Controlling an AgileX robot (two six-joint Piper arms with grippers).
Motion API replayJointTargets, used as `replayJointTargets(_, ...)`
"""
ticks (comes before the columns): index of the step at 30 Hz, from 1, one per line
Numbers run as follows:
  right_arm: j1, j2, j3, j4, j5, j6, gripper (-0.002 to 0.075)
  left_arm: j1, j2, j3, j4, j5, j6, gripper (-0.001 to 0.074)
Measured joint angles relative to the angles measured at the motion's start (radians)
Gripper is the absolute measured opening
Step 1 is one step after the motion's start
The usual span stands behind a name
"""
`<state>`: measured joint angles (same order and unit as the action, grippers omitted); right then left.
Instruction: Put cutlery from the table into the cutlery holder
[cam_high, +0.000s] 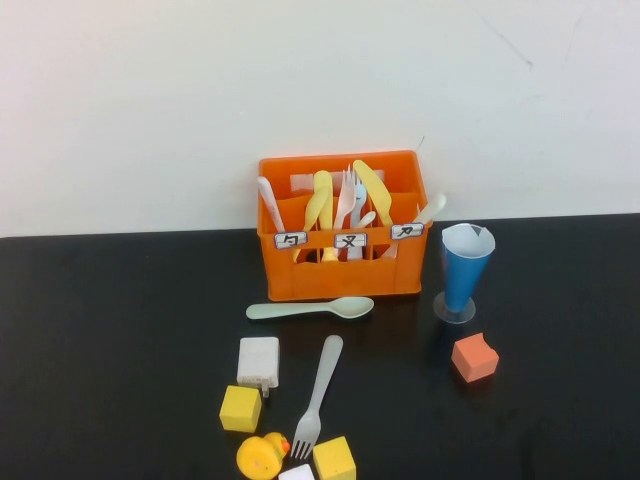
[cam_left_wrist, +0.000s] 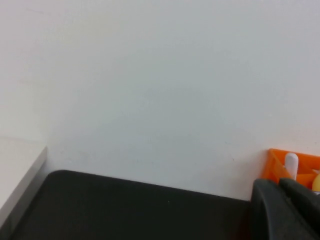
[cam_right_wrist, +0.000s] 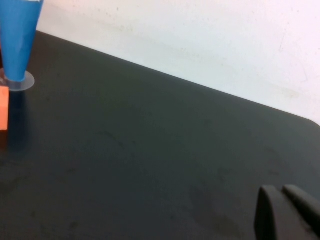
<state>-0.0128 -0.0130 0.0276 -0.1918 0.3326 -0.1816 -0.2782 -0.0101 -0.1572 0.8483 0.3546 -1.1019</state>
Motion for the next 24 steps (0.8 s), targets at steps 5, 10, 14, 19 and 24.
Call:
replayJointTargets(5,0.0,0.0,0.0,0.0,0.0,0.0,-0.0003,0.0,0.0,0.0,-0.146,0.009,0.192,0.0)
replayJointTargets(10,0.0,0.0,0.0,0.0,0.0,0.0,-0.0003,0.009,-0.002,0.0,-0.436,0.041,0.576,0.0)
replayJointTargets(14,0.0,0.0,0.0,0.0,0.0,0.0,-0.0003,0.053,-0.004,0.038,-0.565,0.007,0.695,0.0)
replayJointTargets(19,0.0,0.0,0.0,0.0,0.0,0.0,-0.0003,0.154,-0.004,0.166,-0.697,-0.213,0.724,0.0)
replayJointTargets(24,0.0,0.0,0.0,0.0,0.0,0.0,-0.0003,0.239,-0.004,0.181,-0.837,-0.29,0.768,0.0)
